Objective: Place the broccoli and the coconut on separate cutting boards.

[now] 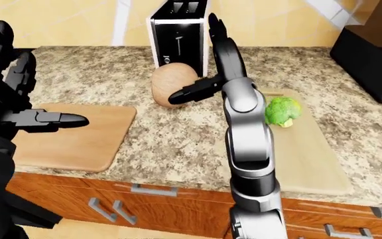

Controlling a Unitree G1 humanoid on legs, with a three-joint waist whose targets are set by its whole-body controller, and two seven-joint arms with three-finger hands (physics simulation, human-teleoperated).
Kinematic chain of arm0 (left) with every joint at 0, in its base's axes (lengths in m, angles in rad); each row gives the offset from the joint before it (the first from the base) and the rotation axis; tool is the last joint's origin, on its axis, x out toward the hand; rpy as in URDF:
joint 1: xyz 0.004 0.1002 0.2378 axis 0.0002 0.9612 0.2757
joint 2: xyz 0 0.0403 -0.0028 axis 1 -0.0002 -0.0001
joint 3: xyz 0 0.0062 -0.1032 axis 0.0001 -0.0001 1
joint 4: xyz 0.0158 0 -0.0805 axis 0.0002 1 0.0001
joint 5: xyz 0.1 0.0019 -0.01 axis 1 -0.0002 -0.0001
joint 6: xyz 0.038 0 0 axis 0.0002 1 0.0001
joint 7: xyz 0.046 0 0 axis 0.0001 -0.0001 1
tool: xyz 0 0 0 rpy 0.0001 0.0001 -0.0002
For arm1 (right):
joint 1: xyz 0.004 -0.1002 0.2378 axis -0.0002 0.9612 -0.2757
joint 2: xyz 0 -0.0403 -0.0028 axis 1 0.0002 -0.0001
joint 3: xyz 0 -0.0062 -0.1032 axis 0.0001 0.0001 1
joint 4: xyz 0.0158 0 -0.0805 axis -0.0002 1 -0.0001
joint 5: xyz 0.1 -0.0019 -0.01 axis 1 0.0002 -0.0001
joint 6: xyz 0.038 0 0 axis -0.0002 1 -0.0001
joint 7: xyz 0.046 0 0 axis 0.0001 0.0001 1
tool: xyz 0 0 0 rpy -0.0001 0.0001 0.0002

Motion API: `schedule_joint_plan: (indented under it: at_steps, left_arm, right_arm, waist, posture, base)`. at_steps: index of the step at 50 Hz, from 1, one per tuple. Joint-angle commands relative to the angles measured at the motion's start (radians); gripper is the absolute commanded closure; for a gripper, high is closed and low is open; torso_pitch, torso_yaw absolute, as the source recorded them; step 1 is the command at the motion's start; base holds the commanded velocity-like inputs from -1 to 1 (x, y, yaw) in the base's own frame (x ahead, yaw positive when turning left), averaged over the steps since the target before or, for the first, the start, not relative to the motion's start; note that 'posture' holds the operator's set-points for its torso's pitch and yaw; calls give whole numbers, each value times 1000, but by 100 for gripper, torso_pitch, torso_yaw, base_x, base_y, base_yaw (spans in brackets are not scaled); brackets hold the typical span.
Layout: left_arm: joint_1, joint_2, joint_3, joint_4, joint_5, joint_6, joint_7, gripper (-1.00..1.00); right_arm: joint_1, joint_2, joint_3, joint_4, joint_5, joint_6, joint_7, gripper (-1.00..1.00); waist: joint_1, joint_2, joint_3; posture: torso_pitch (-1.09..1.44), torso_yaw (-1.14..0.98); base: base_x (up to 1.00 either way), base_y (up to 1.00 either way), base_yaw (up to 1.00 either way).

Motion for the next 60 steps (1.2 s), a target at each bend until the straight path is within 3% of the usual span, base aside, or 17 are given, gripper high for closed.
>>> schedule_joint_plan:
  at_steps: [1,28,38,60]
  left_arm:
    - [-24,10,5,-20,4,-33,5,-100]
    - [-3,9,5,-24,28,-59,-9,-100]
    - [-4,5,5,-19,36,-63,-14,-100]
    - [-4,6,6,-10,31,-71,-15,-100]
  right_arm:
    - [-16,-4,-3,-32,-6,-36,-8,-100]
    - [41,-37,-29,-63,-28,-23,-9,-100]
    - [61,-46,-31,-33,-42,-56,-11,-100]
    - [56,-67,-10,5,-237,-130,97,-100]
  waist:
    - [7,3,-25]
    - [171,8,-37]
    - [192,4,-41]
    - [202,7,-42]
  posture:
    - [0,36]
    - [0,47]
    - [0,47]
    - [0,47]
  base:
    - [0,0,0]
    - [0,0,0]
    - [0,0,0]
    - [0,0,0]
